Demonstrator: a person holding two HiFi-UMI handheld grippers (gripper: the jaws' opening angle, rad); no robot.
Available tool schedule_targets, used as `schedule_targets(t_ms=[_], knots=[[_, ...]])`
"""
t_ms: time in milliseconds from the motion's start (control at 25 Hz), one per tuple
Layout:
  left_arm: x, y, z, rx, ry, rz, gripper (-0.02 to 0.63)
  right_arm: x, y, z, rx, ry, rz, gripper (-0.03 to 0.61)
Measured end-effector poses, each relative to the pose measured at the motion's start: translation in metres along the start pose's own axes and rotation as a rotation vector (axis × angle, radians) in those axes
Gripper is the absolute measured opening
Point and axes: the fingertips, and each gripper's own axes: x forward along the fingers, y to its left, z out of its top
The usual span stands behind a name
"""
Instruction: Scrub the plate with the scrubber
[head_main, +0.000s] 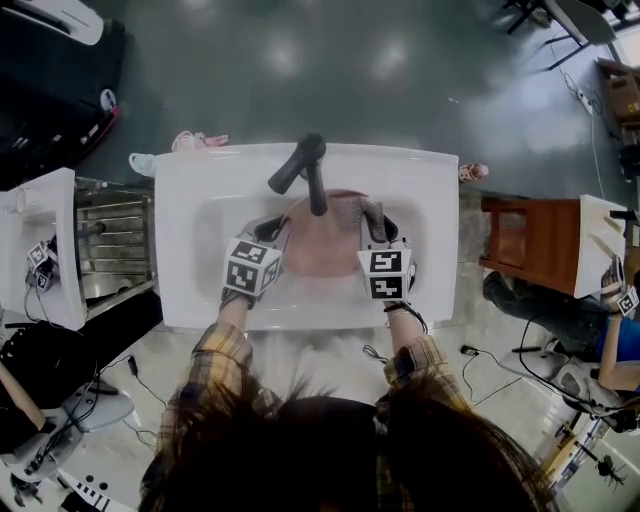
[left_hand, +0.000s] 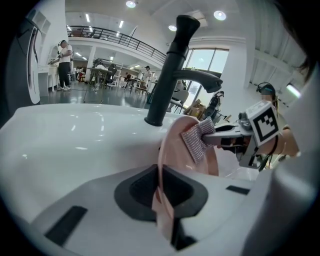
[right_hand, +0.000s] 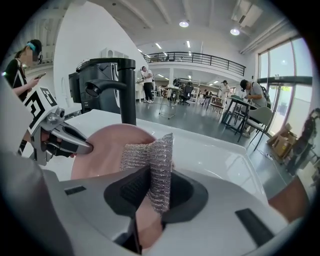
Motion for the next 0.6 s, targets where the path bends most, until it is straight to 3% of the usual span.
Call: schedule_targets(t_ms=[600], knots=[[-0.005, 0.002, -0.007, -0.016, 0.025, 0.024, 0.026, 0.020, 0.044, 0.025, -0.191, 0.001, 0.050, 0.092]])
